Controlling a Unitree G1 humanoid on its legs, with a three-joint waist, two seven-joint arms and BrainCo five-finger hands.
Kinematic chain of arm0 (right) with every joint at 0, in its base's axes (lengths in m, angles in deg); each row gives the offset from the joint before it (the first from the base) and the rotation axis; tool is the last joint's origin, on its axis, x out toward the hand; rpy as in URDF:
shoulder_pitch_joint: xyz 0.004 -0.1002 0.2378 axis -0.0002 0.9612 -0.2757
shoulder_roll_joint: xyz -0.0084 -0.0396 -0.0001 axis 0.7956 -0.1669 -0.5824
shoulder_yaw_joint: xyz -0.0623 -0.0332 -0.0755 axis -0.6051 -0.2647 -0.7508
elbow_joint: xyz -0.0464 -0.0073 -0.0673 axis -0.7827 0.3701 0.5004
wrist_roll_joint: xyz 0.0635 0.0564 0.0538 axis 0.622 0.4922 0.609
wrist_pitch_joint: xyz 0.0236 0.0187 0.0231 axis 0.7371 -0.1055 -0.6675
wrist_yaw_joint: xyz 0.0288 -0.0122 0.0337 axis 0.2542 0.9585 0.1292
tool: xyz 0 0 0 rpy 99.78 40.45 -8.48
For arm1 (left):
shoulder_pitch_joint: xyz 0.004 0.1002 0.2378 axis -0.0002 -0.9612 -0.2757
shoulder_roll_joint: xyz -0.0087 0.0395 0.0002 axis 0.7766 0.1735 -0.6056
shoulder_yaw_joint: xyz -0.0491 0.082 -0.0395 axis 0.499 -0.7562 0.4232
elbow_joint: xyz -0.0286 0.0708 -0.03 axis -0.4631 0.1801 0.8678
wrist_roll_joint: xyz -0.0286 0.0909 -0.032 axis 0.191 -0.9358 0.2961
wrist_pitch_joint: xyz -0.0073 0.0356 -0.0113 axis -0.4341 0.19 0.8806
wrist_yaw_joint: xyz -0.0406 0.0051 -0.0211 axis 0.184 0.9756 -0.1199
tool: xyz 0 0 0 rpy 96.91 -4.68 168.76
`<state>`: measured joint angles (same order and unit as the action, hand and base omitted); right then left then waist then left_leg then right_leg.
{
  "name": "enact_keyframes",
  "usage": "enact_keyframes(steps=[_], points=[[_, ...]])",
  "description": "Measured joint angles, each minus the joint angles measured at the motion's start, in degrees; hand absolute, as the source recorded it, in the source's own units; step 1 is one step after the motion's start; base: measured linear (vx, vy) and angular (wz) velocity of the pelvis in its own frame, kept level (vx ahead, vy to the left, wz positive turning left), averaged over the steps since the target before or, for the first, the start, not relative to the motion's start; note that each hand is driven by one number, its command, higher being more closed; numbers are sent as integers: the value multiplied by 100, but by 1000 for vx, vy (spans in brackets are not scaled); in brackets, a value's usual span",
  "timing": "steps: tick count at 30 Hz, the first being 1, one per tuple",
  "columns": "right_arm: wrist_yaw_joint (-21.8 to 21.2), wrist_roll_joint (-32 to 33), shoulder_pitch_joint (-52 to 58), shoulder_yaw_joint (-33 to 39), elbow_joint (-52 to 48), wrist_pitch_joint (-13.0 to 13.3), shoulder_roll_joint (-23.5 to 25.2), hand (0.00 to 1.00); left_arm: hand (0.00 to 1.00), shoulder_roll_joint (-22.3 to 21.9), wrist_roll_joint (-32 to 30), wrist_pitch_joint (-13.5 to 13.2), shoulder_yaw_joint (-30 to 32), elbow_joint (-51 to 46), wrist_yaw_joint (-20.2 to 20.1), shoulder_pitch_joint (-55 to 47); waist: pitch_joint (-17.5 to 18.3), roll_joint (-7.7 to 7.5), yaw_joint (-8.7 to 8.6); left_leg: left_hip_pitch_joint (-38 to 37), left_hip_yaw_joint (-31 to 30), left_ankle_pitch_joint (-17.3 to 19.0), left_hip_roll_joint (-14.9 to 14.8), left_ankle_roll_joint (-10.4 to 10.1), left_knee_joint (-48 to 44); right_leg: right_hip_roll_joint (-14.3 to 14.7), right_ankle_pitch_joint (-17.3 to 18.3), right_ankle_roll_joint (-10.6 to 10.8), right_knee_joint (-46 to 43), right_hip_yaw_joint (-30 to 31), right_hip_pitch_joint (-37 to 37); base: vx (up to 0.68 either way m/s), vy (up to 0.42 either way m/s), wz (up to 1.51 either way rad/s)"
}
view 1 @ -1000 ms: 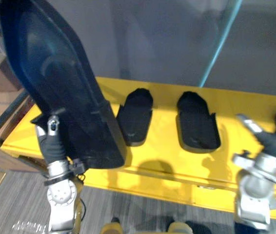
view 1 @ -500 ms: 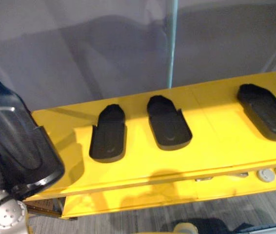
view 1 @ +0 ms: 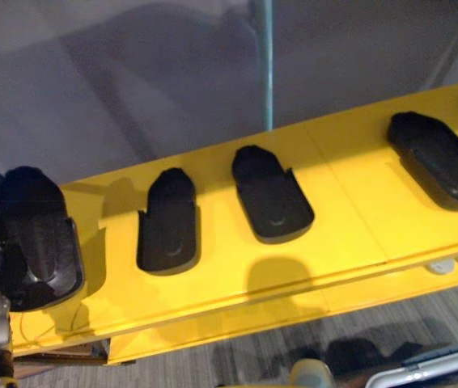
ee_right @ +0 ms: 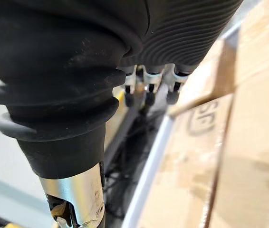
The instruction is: Walk over and take plastic housings, then place them on the shelf
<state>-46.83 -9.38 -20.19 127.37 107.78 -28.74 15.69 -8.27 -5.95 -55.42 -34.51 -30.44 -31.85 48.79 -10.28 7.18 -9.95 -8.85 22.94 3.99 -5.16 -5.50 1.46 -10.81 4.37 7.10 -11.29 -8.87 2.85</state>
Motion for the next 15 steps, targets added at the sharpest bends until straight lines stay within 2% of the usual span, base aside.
enact_keyframes(steps=[4,8,12,15], points=[[-190,166,-217,-138,305,-220,0,0,100,487,-397,220,-462,160,-488,493,-197,-120,-4,16,203,107,-14,-11,-158,14,-39,10,67,132,5,19,16,-14],[-204,170,-283,-185,329,-344,-11,0,100,543,-673,303,-713,248,-876,700,-370,-137,-7,206,252,317,-48,11,-458,14,-178,26,260,189,13,3,25,-8],[-199,176,-277,-230,388,-390,-4,0,100,625,-858,391,-712,509,-1064,784,-447,-175,-4,292,270,427,-71,13,-613,19,-227,51,364,221,1,15,12,-3],[-204,267,-288,-450,403,-391,29,0,100,1020,-960,485,-712,581,-1095,790,-467,-223,-4,294,270,427,-72,13,-606,27,-239,48,414,218,-13,0,0,0]])
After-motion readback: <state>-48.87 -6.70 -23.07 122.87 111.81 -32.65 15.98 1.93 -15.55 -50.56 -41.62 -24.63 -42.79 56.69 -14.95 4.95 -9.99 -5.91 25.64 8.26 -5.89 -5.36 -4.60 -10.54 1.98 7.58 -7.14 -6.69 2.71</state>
